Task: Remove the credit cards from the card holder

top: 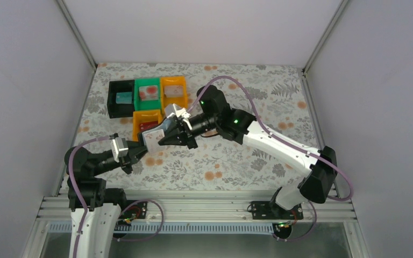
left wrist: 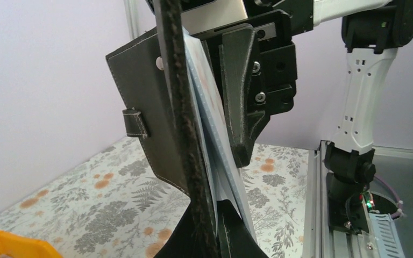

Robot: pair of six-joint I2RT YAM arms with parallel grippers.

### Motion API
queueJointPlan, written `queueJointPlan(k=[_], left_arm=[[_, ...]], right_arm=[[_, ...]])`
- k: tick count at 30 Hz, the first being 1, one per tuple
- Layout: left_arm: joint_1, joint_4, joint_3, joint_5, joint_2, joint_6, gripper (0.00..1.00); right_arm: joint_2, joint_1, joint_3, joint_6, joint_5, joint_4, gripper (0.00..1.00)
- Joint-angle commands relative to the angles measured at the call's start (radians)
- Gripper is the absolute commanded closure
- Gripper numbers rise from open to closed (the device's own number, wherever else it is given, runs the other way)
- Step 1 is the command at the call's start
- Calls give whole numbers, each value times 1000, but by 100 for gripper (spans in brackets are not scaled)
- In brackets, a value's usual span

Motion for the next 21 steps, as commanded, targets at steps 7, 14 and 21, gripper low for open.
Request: queueJointPlan(k=[7, 14, 21], left_arm=[[3, 30, -5, 119, 5, -34, 88], [3, -31, 11, 188, 26, 31, 66], [2, -49, 25, 157, 32, 43, 40]], right_arm=[[-64, 17, -3, 22, 208, 40, 96], [-67, 21, 17, -10, 214, 6, 96], [-55, 31, 32, -62, 251, -65, 96]])
